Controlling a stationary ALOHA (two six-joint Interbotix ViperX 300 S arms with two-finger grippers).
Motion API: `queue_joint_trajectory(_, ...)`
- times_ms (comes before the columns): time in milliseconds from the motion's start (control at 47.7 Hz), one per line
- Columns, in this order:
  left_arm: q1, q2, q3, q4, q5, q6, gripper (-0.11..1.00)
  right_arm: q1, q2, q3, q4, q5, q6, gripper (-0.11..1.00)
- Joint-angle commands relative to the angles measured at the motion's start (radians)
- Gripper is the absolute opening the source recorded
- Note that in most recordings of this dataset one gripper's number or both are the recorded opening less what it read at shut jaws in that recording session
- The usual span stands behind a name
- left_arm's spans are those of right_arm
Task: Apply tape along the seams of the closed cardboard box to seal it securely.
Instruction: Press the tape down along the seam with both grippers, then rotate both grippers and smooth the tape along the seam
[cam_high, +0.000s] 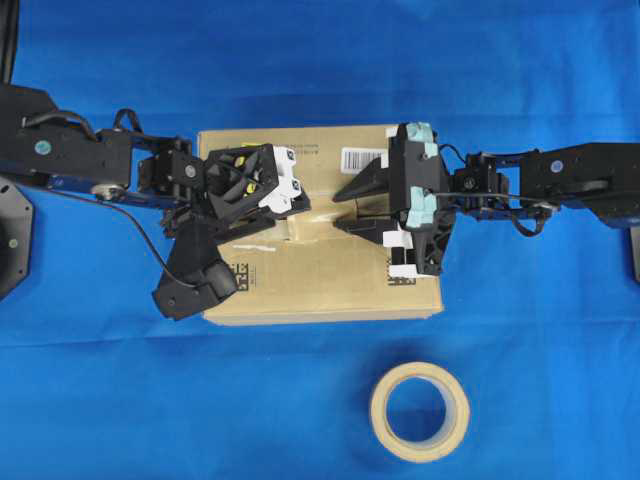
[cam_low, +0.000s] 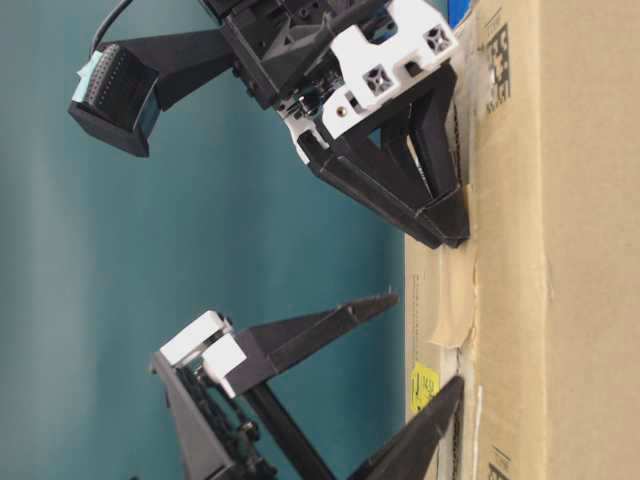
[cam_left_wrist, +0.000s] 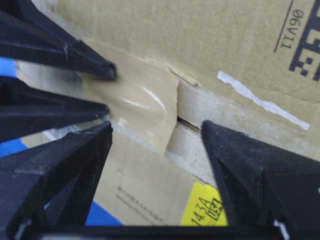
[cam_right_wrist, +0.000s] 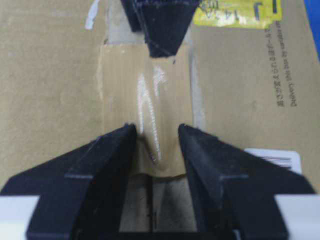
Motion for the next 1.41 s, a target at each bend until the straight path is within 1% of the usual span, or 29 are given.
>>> queue_joint_trajectory(0, 0.003, -0.049, 0.002, -0.005, -0.061, -0.015, 0.72, 0.003, -0.005, 0.014, 0.0, 0.026, 0.0, 0.5)
queue_joint_trajectory(105, 0.003, -0.087, 0.037, -0.005, -0.153, -0.058, 0.72, 0.005, -0.023, 0.029, 0.0, 0.023, 0.003, 0.51)
queue_joint_trajectory(294, 0.003, -0.167, 0.124, -0.008, -0.354, -0.189, 0.72, 0.012, -0.107, 0.057, 0.0, 0.006, 0.0, 0.51)
queue_joint_trajectory(420, 0.0, -0.207, 0.17, -0.012, -0.497, -0.337, 0.72, 0.014, -0.178, 0.066, -0.003, -0.038, -0.005, 0.51)
queue_joint_trajectory(483, -0.003, -0.219, 0.183, -0.012, -0.555, -0.426, 0.72, 0.014, -0.21, 0.072, -0.008, -0.078, -0.005, 0.51)
queue_joint_trajectory(546, -0.006, -0.225, 0.19, -0.012, -0.603, -0.529, 0.71, 0.014, -0.244, 0.081, -0.012, -0.14, -0.005, 0.51)
queue_joint_trajectory(567, -0.006, -0.227, 0.192, -0.012, -0.621, -0.588, 0.71, 0.014, -0.252, 0.084, -0.012, -0.158, -0.005, 0.5)
queue_joint_trajectory(692, -0.006, -0.222, 0.189, -0.012, -0.653, -0.845, 0.64, 0.002, -0.276, 0.103, -0.012, -0.267, -0.005, 0.48)
queue_joint_trajectory(755, -0.005, -0.216, 0.187, -0.014, -0.66, -0.976, 0.56, -0.006, -0.272, 0.103, -0.012, -0.288, -0.005, 0.45)
queue_joint_trajectory(776, -0.003, -0.213, 0.186, -0.012, -0.661, -1.04, 0.52, -0.008, -0.268, 0.101, -0.012, -0.29, -0.005, 0.43)
queue_joint_trajectory(797, -0.002, -0.212, 0.187, -0.012, -0.661, -1.081, 0.48, -0.011, -0.264, 0.1, -0.011, -0.29, -0.005, 0.4)
queue_joint_trajectory(818, -0.002, -0.21, 0.189, -0.014, -0.661, -1.117, 0.41, -0.012, -0.258, 0.097, -0.011, -0.29, -0.005, 0.36)
queue_joint_trajectory(839, 0.0, -0.207, 0.189, -0.012, -0.663, -1.141, 0.35, -0.017, -0.25, 0.092, -0.011, -0.29, -0.005, 0.3)
queue_joint_trajectory(902, -0.002, -0.195, 0.196, -0.008, -0.663, -1.193, 0.18, -0.021, -0.229, 0.083, -0.009, -0.291, -0.005, 0.11)
queue_joint_trajectory(944, -0.003, -0.183, 0.198, -0.008, -0.664, -1.221, 0.08, -0.025, -0.212, 0.077, -0.009, -0.293, -0.005, 0.03)
queue_joint_trajectory(1007, -0.003, -0.164, 0.198, -0.008, -0.67, -1.256, -0.01, -0.026, -0.184, 0.06, -0.011, -0.295, -0.005, 0.01)
queue_joint_trajectory(1112, -0.006, -0.126, 0.195, -0.008, -0.683, -1.287, 0.0, -0.026, -0.141, 0.032, -0.011, -0.29, -0.005, 0.01)
queue_joint_trajectory(1301, -0.014, -0.043, 0.183, -0.011, -0.713, -1.313, 0.0, -0.025, -0.06, -0.015, -0.009, -0.279, 0.003, 0.01)
queue_joint_trajectory(1385, -0.012, -0.003, 0.183, -0.011, -0.713, -1.345, 0.0, -0.017, -0.028, -0.026, -0.009, -0.27, 0.005, 0.01)
